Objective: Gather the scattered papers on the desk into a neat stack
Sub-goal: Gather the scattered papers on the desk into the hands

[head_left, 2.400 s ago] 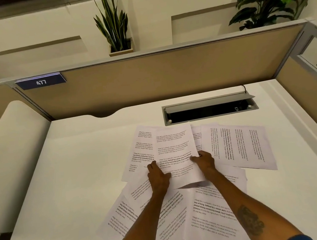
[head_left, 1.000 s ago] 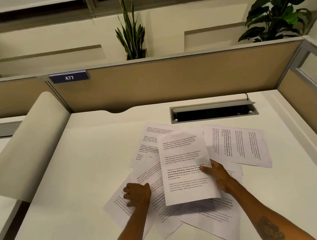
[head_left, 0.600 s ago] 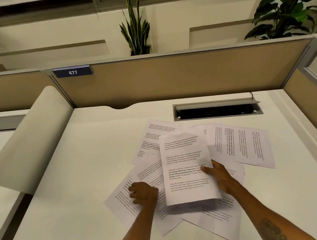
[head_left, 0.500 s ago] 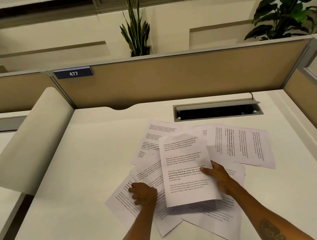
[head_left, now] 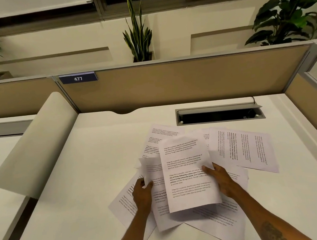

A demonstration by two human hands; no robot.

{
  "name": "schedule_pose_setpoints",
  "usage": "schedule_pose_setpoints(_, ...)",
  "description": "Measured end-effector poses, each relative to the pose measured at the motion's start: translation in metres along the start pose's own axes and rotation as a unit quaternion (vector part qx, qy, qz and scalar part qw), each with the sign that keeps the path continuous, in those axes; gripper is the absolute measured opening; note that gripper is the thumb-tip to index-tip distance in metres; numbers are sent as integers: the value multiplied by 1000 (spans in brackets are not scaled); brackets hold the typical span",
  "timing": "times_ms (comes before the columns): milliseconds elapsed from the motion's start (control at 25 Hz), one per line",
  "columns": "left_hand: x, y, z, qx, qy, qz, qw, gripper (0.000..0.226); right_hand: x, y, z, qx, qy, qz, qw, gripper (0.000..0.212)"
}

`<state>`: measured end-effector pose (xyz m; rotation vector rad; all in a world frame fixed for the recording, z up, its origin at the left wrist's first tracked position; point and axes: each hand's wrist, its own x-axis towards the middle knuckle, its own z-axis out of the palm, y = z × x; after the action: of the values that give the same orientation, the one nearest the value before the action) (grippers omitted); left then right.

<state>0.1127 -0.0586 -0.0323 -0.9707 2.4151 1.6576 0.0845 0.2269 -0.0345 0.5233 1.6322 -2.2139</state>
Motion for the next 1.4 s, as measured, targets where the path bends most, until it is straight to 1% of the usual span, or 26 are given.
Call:
schedule_pose_setpoints(120, 12, 6, -25, -77, -20, 53, 995, 29, 1, -2, 8, -11, -8, 10, 1000, 40)
schedule_pose_setpoints(280, 29, 29, -48, -119, -58, 83, 988, 20, 4, -5, 28, -18, -39, 19, 999, 40)
schedule_pose_setpoints(440, 38, 53, -49, -169, -126, 75, 975, 19, 6, -9, 57, -15, -40, -3, 999, 43)
schedule_pose_setpoints(640, 40, 60, -35, -154, -171, 76, 970, 22, 6, -10, 72, 0, -32, -20, 999, 46)
schedule_pose_setpoints(800, 40, 54, -30, -150, -189, 90, 966, 22, 3, -9, 68, 21, -34, 7, 999, 49)
schedule_pose_setpoints(1000, 43, 46, -28, -195, -182, 53, 962, 20, 3, 0, 62, 17, -43, 12, 999, 52)
schedule_pose_setpoints(1160, 43, 45, -23, -210, -197, 39, 957, 21, 0, 3, 61, 13, -34, 17, 999, 51)
schedule_pose_setpoints(1280, 43, 44, -24, -199, -190, 23, 961, 30, -4, 6, 56, 17, -28, 16, 999, 46)
schedule_pose_setpoints(1320, 44, 40, -27, -162, -172, 32, 971, 31, -5, 7, 53, 22, -19, 13, 999, 45)
schedule_pose_setpoints(1400, 50, 25, -34, -13, -107, 86, 990, 31, -7, 9, 45, 31, 3, 10, 999, 44)
